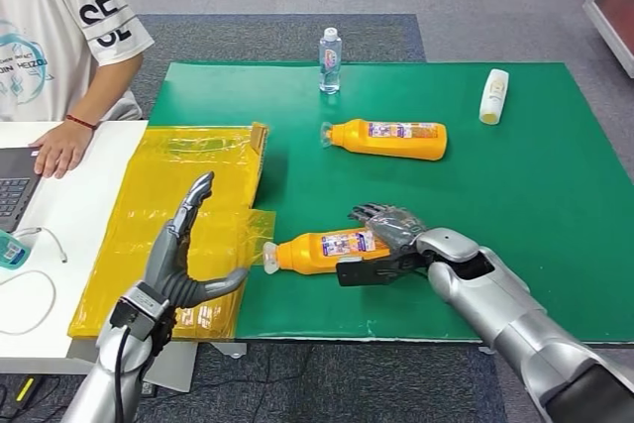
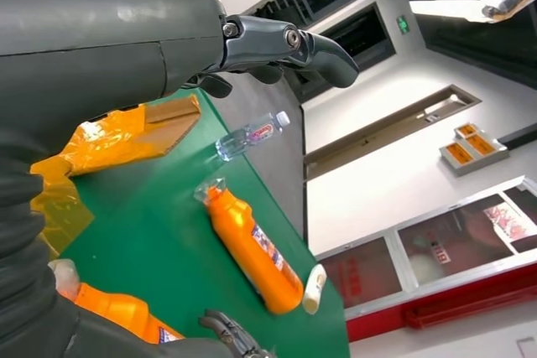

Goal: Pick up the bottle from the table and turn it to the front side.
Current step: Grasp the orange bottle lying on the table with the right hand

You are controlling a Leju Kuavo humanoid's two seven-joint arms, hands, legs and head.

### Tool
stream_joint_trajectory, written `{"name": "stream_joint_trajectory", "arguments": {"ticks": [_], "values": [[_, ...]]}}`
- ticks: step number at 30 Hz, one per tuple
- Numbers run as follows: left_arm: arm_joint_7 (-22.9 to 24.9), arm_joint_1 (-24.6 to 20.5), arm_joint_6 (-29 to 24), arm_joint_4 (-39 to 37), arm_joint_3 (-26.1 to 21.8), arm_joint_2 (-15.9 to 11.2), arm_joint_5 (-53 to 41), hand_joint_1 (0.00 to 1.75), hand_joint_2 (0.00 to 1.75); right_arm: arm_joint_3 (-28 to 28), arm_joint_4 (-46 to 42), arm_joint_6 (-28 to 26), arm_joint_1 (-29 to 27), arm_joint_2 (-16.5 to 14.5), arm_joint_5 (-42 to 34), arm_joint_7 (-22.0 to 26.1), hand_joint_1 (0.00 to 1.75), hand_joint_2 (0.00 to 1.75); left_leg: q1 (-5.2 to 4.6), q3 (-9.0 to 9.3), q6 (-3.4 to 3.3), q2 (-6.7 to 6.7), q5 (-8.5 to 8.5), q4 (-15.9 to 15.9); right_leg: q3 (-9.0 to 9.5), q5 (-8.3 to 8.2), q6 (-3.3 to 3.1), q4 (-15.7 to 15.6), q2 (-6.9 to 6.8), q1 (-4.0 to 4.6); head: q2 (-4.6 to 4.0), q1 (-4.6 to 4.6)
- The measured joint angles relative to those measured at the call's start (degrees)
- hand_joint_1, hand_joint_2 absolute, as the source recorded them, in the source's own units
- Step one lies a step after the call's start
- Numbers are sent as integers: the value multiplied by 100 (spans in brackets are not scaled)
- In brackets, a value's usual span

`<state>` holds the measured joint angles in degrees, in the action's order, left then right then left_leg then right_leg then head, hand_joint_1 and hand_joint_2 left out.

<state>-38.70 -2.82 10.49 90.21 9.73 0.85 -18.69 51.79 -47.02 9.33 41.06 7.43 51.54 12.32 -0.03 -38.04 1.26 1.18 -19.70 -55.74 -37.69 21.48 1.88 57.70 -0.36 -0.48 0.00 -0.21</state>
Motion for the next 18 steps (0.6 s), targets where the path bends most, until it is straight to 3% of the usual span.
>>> {"name": "stream_joint_trajectory", "arguments": {"ticks": [9,18], "values": [[-40,-20,0,-55,0,-18,1,0,175,289,485,467,292,-125,60,-316,0,175,0,2,3,0,2,0,-2,-1,-1,0,1,0,0,-1],[-40,-25,0,-67,0,-28,2,0,175,411,685,507,405,-196,74,-351,0,175,0,2,4,0,3,0,-1,-2,-2,0,0,0,0,-1]]}}
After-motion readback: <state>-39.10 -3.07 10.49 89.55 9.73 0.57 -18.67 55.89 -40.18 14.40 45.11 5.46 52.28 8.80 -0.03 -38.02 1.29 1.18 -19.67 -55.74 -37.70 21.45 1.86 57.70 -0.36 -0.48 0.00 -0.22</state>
